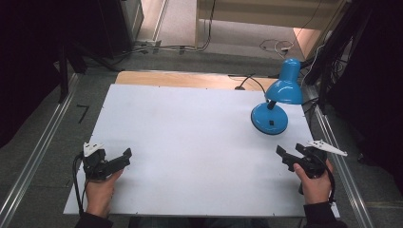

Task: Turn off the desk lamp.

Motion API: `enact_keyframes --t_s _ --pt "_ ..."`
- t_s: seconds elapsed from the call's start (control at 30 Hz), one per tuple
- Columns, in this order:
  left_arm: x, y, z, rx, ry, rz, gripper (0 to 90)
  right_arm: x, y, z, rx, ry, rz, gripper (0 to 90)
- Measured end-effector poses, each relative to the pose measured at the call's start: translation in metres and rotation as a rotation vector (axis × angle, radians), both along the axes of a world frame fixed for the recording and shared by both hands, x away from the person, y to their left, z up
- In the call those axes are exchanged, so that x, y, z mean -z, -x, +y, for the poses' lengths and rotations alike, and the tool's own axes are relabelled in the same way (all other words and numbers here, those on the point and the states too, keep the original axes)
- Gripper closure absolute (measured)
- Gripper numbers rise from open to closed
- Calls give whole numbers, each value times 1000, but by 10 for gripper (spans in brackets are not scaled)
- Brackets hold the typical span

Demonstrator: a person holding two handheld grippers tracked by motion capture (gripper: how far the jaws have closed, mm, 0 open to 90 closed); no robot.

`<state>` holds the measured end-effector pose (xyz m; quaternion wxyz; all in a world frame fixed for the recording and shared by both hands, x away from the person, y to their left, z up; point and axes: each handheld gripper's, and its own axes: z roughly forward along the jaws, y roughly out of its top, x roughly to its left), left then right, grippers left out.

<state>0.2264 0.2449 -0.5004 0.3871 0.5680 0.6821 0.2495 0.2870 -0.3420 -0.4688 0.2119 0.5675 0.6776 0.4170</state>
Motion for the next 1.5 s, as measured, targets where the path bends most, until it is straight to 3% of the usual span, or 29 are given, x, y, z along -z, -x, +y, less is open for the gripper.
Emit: enact_keyframes --t_s 1.5 --pt "0 -1 -1 4 -5 1 62 -1 34 -26 57 -20 -9 141"
